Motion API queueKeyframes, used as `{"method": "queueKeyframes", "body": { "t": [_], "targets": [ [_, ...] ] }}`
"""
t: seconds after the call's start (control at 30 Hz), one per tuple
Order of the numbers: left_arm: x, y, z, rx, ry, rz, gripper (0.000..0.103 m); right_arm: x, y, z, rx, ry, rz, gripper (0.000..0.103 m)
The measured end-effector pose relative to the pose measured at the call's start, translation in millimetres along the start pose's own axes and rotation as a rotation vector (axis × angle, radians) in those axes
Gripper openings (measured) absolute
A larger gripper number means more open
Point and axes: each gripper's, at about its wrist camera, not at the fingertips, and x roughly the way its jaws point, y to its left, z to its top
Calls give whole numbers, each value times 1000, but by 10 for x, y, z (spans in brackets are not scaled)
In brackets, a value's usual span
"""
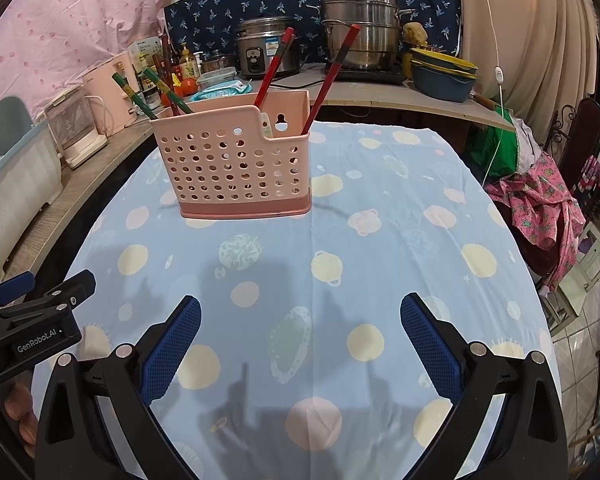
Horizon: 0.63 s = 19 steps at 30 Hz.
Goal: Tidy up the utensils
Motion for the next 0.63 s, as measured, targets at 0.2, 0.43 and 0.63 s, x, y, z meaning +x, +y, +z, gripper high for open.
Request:
{"method": "queueKeyframes", "body": {
  "t": [0.2,0.43,0.63],
  "targets": [
    [2,2,-2,-1,2,-1,95,3,-23,-6,1,0,-2,96],
    [1,8,1,-7,7,4,95,-4,-49,11,8,1,-6,96],
    [-12,17,7,-8,0,4,95,0,-66,16,12,4,-9,96]
  ]
}}
